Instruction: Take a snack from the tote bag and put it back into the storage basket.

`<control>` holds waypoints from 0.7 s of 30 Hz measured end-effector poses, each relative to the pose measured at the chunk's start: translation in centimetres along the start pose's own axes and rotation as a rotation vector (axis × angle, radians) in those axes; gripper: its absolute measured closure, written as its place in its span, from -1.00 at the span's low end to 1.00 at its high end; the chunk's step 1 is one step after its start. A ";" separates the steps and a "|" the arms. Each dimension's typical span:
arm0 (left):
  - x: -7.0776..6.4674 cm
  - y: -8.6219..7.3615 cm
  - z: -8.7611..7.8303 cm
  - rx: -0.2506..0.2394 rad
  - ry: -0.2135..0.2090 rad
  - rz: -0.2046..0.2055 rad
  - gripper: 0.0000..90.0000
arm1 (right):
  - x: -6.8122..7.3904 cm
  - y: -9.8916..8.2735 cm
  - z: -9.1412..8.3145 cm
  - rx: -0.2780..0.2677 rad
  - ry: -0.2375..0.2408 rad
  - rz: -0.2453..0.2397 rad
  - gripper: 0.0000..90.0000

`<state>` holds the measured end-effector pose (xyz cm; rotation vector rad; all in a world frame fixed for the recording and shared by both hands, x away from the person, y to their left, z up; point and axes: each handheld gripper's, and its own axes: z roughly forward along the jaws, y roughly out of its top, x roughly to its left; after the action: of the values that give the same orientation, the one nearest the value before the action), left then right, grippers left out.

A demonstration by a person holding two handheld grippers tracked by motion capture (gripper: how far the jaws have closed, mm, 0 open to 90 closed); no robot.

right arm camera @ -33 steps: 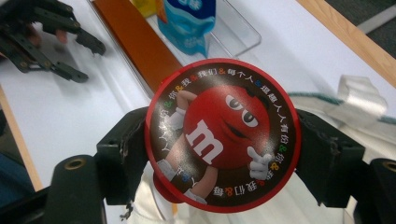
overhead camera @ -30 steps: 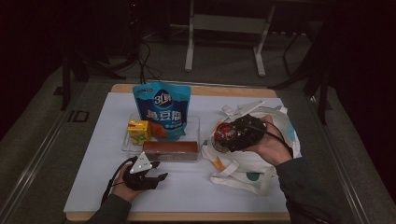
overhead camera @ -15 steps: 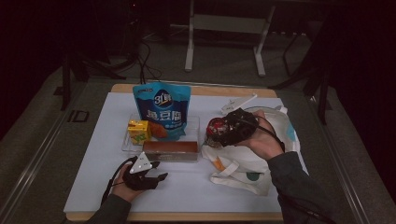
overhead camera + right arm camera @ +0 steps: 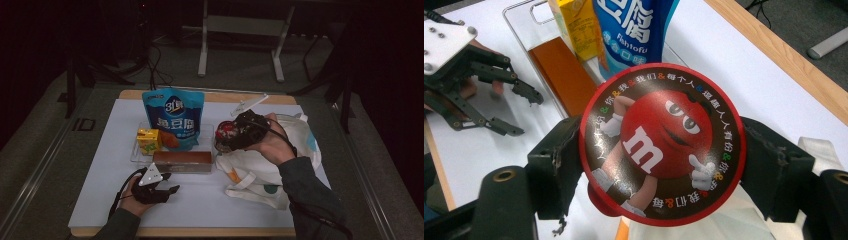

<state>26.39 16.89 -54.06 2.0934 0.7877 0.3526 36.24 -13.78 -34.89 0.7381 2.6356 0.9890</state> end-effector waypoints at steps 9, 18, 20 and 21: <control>0.0 0.0 0.0 -0.002 -0.001 -0.001 -0.03 | -0.2 1.0 0.7 -0.001 -0.005 0.003 -0.43; 0.0 0.0 0.0 -0.002 -0.003 -0.001 -0.03 | -0.2 1.8 1.4 -0.003 -0.006 0.006 -0.43; 0.0 0.0 0.0 -0.003 -0.003 -0.001 -0.03 | -0.2 1.9 1.6 -0.001 -0.006 0.010 -0.43; 0.0 0.0 0.0 -0.002 -0.003 -0.001 -0.03 | -0.3 2.0 1.7 -0.001 -0.005 0.011 -0.43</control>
<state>26.41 16.91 -54.08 2.0907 0.7864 0.3491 37.84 -11.72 -34.85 0.7548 2.6294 0.9908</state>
